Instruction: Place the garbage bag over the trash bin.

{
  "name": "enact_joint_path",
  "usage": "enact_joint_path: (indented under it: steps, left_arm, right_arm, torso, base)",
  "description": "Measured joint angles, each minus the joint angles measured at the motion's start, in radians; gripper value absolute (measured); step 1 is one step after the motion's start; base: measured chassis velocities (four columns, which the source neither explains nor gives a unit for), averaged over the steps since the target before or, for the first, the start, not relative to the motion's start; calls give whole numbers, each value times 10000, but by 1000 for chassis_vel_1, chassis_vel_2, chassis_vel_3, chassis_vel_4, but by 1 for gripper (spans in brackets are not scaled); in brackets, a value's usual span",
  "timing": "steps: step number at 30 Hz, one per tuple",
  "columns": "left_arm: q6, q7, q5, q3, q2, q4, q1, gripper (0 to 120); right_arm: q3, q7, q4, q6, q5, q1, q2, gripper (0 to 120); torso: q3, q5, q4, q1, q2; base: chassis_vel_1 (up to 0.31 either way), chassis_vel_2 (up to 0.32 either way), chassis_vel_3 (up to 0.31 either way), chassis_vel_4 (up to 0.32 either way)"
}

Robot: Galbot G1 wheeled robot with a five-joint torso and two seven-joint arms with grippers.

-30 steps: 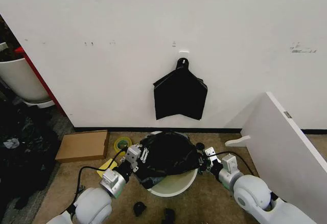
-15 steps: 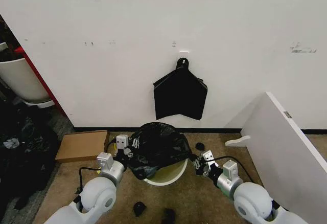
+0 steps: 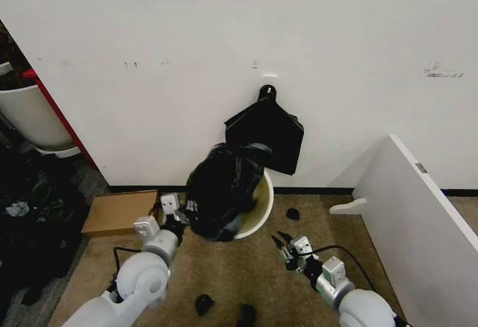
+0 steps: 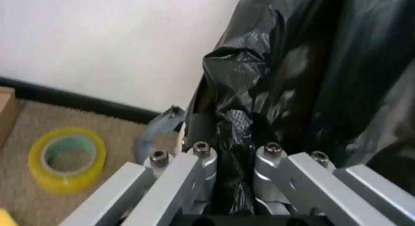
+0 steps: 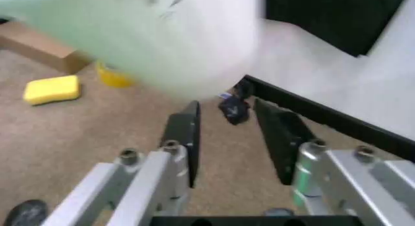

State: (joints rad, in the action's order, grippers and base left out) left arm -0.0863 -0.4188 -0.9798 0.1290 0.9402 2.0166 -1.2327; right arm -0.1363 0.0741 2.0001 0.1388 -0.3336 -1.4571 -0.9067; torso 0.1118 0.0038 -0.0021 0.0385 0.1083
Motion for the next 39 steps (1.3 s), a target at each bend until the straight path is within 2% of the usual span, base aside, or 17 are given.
enact_joint_path:
  steps: [1, 3, 5, 9, 10, 11, 14, 18, 19, 26, 30, 39]
  left_arm:
    - [-12, -14, -18, 0, 12, 7, -13, 4]
    - [-29, -30, -46, -4, 34, 72, -69, 4]
    - [-37, -35, -54, -18, 43, 85, -90, 4]
    - [-56, -84, -105, -50, 116, 144, -102, 4]
    - [-58, -107, -110, -54, 150, 144, -100, 4]
    - [-58, -107, -110, -54, 150, 144, -100, 4]
    - [-35, -127, -103, -60, 236, 130, -115, 4]
    - [44, -113, 11, -166, 304, 137, -198, 4]
    - [44, -113, 11, -166, 304, 137, -198, 4]
    - [285, 18, 302, -316, 302, 373, -318, 4]
    - [301, 45, 335, -351, 287, 507, -370, 4]
    - [268, 59, 343, -354, 244, 749, -400, 4]
  right_arm:
    - [-77, 224, 163, 4, -38, -55, -30, 39]
    - [-217, 551, 548, 139, -313, -108, -70, 49]
    - [-258, 690, 733, 267, -470, -137, -83, 52]
    - [-492, 1627, 1960, 1166, -1603, -432, -137, 67]
    - [-567, 2007, 2433, 1499, -1969, -604, -156, 74]
    - [-567, 2007, 2433, 1499, -1969, -604, -156, 74]
    - [-734, 2934, 3536, 2060, -2693, -1008, -306, 86]
    - [-875, 3532, 4474, 2498, -4098, -1101, -630, 98]
    - [-875, 3532, 4474, 2498, -4098, -1101, -630, 98]
    - [-814, 4142, 4962, 3089, -7691, -330, -1160, 100]
    - [-714, 4262, 4575, 3064, -8719, 127, -1392, 100]
    - [-543, 4252, 3840, 2901, -8955, 425, -1692, 100]
  torso:
    - [0, -20, 0, 0, 1]
    - [0, -11, 6, 0, 0]
    - [0, -9, 5, 0, 0]
    - [0, -11, 4, 0, 0]
    - [0, -17, 2, 0, 0]
    - [0, -17, 2, 0, 0]
    - [-1, -13, 1, 0, 0]
    - [-1, -14, 1, 0, 0]
    - [-1, -14, 1, 0, 0]
    - [-1, -13, 2, 0, -1]
    - [0, -13, 4, 1, -2]
    - [-1, -13, 2, 1, -2]
  base:
    - [0, 0, 0, 0]
    - [0, 0, 0, 0]
    - [0, 0, 0, 0]
    - [0, 0, 0, 0]
    - [0, 0, 0, 0]
    - [0, 0, 0, 0]
    - [0, 0, 0, 0]
    - [0, 0, 0, 0]
    - [0, 0, 0, 0]
    - [0, 0, 0, 0]
    - [0, 0, 0, 0]
    - [0, 0, 0, 0]
